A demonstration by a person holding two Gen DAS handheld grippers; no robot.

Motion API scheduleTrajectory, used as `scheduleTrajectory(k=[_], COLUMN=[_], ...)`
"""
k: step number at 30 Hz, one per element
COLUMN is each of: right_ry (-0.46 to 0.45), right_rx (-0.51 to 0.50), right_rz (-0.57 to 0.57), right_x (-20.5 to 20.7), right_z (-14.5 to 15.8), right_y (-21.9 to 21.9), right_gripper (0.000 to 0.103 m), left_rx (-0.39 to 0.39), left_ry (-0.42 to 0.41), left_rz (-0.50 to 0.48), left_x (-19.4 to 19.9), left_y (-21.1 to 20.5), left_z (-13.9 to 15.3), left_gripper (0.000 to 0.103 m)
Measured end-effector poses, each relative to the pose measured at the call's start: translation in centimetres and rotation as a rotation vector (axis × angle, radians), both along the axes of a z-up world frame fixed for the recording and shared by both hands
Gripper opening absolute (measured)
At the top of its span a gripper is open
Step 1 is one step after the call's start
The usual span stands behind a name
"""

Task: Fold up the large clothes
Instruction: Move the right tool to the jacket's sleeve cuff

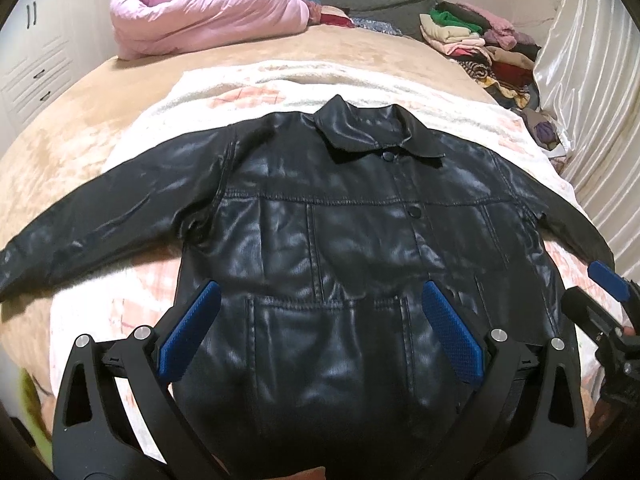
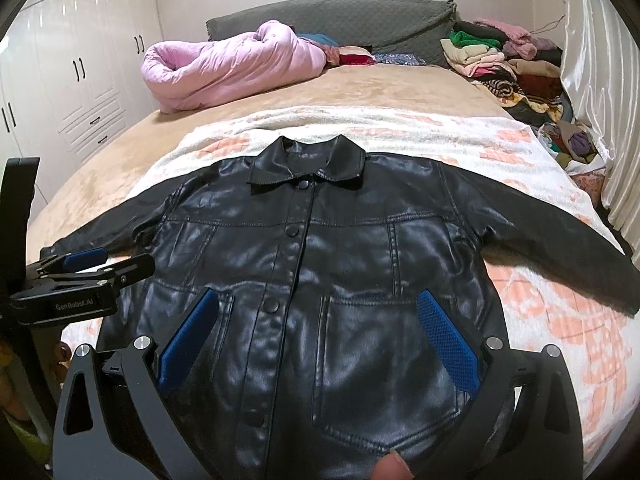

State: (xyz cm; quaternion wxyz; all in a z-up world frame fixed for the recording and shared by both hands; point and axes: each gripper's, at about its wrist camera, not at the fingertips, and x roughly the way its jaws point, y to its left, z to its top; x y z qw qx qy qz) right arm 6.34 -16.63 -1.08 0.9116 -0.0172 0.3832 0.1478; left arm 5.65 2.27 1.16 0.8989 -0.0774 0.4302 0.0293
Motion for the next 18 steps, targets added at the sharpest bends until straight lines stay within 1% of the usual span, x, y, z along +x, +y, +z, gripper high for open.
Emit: scheduleTrajectory(k=[2, 5, 9, 18], right_ry=[-0.004, -0.013, -0.022, -0.05], right_rx=[-0.002, -0.008, -0.002, 0.02], right_rz=[0.002, 0.008, 0.011, -0.023], right_x=[0.6, 1.5, 2.9, 6.0], right_z=[0.2, 0.6, 1.3, 2.6], right_y=[0.2, 0.3, 0.3, -0.7], right_gripper=[0.099, 0.099, 0.099, 0.099], left_rx=[0.001, -0.018, -0.013, -0.06], left_ry=[0.006, 0.014, 0.019, 0.025], left_rz=[0.002, 0.002, 0.006, -0.013], left_x=[0.7, 1.7, 2.9, 5.9], left_y=[0.2, 0.5, 0.6, -0.2], left_z=[0.0, 0.0, 0.1, 0.3], left_gripper=[0.094, 0.094, 0.094, 0.094])
